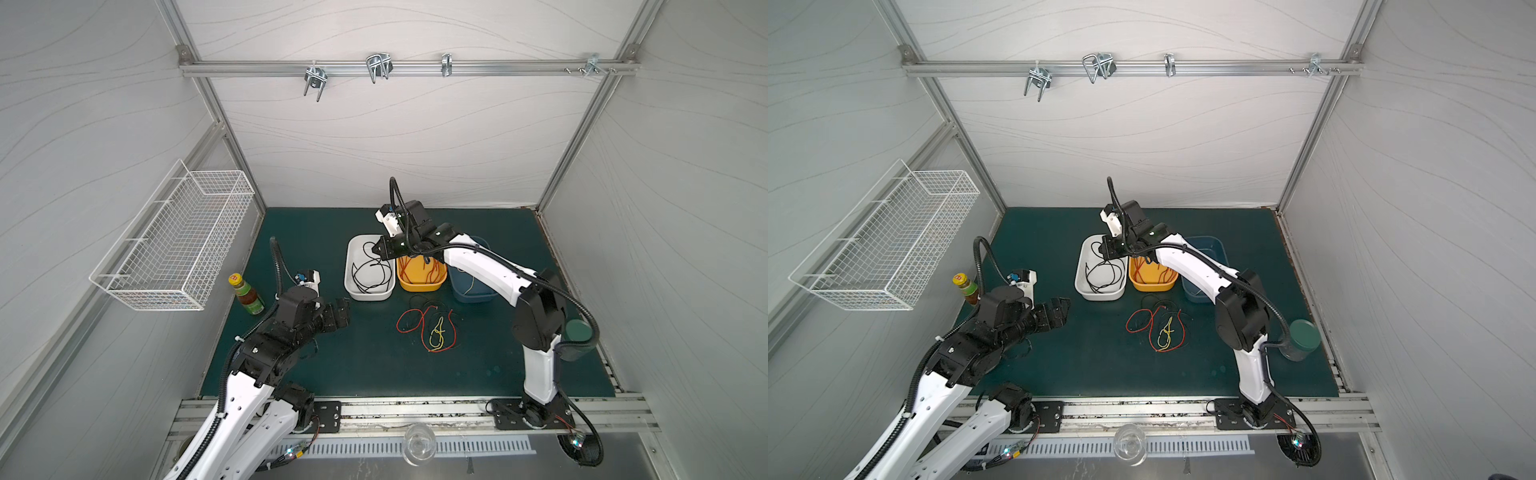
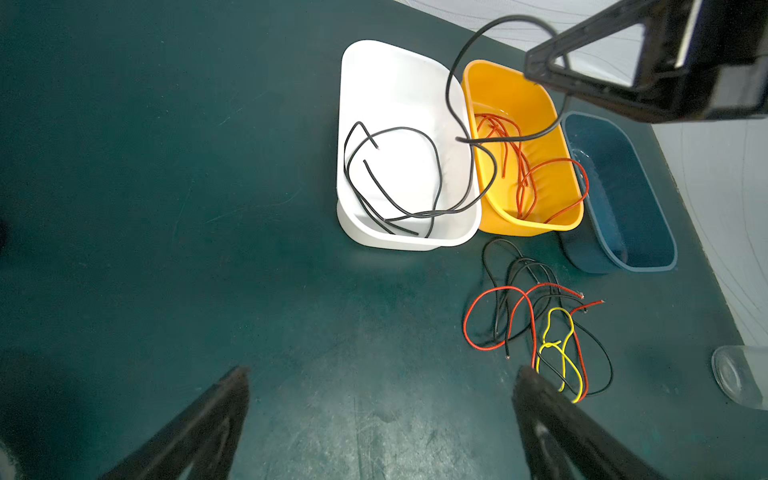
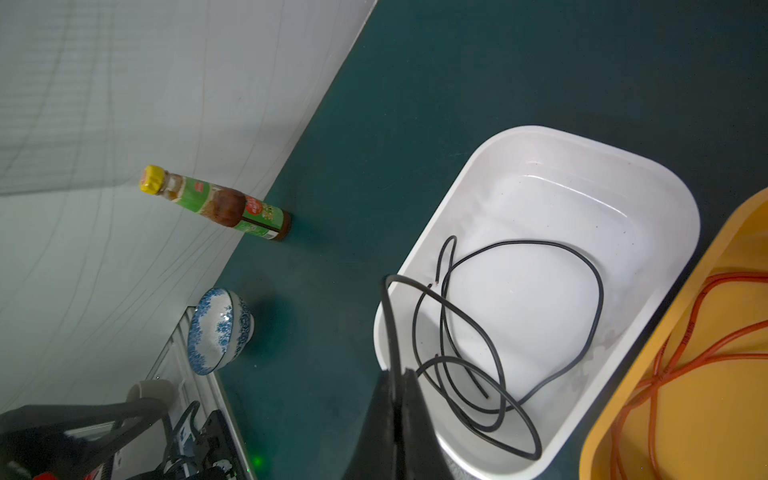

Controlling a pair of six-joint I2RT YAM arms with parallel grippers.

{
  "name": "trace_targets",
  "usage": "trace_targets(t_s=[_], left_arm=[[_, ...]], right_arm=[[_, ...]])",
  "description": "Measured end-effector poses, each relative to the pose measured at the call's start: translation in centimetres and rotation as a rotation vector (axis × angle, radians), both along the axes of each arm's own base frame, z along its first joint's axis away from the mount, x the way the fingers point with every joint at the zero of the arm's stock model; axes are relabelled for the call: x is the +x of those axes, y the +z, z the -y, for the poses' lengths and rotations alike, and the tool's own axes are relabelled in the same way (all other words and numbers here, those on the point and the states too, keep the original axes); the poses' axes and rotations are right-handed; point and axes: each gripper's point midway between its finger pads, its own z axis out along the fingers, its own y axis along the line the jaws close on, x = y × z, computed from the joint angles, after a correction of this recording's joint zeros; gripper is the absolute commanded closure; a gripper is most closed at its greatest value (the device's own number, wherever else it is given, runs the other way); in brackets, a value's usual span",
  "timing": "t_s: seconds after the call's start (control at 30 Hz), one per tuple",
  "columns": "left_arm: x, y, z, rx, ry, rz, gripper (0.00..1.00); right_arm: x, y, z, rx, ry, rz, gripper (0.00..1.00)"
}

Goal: Untangle the cables
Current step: 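Carry the black wire over the white tub with the right gripper, then lower the black wire into the white tub and open the right gripper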

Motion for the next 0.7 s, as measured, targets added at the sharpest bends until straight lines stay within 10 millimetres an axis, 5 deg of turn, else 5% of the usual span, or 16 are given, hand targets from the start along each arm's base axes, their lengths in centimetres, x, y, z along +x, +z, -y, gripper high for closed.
trace_targets(t_s=[0.33,0.7], left_arm=[[0.0,0.1,-0.2,0.005,0.007,0.006,0.00],[-0.1,0.2,-0.2,0.003,0.005,0.013,0.00]], right_arm=[[2.4,-6.3,-1.5,-0.064,-0.011,-0.067,0.94],[2.7,-7.1,-1.0,-0.108,-0.046,-0.071,0.70]])
